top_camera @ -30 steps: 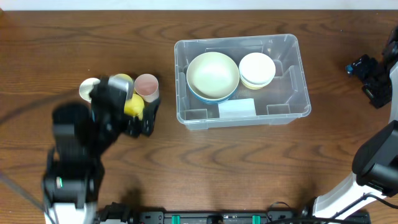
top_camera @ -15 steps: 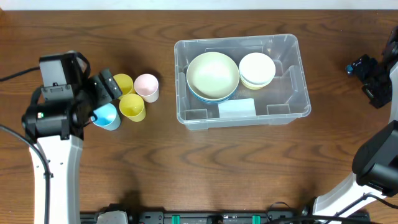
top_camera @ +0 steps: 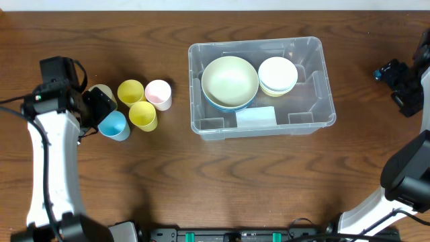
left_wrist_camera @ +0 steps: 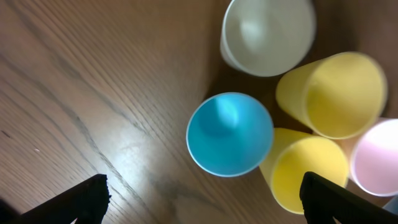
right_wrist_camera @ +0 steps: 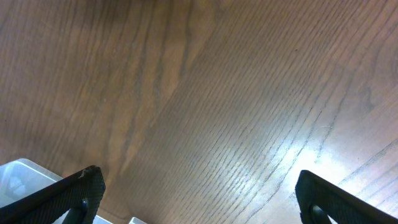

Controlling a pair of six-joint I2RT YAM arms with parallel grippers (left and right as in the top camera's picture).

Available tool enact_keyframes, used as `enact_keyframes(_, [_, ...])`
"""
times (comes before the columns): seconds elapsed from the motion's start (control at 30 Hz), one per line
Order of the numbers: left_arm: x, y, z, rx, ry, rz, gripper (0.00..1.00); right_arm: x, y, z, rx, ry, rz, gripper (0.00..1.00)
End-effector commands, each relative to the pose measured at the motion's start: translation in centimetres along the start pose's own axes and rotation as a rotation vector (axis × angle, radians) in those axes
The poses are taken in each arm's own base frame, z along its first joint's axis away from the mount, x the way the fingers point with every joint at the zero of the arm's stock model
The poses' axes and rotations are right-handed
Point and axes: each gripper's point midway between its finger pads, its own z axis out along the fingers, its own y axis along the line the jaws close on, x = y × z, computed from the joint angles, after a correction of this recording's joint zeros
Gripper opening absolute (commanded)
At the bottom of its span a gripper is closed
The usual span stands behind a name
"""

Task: Pack container
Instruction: 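Reach the left gripper to the light blue cup and grasp it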

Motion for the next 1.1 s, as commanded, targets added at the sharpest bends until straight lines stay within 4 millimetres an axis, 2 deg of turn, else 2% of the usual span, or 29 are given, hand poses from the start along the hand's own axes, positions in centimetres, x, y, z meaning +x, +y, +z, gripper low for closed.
enact_keyframes(0.0, [1.4, -0.4, 2.1, 0.023, 0.114, 0.001, 0.98, -0.2, -0.4, -0.2, 0.003, -0.007, 0.022, 0.99])
enact_keyframes(0.3, [2.9, 0.2, 5.9, -0.057, 0.250, 0.003, 0.98, -0.2, -0.4, -0.2, 0.002, -0.007, 0.022, 0.99])
enact_keyframes(0.67, [3.4, 0.6, 6.1, -0.079, 0.267, -0.001, 0.98, -0.2, -0.4, -0.2, 0.002, -0.007, 0.022, 0.99])
enact_keyframes(1.07, [3.7, 3.3, 7.7, -0.130, 0.274, -0.081, 0.98, -0.2, -0.4, -0.2, 0.002, -0.007, 0.022, 0.99])
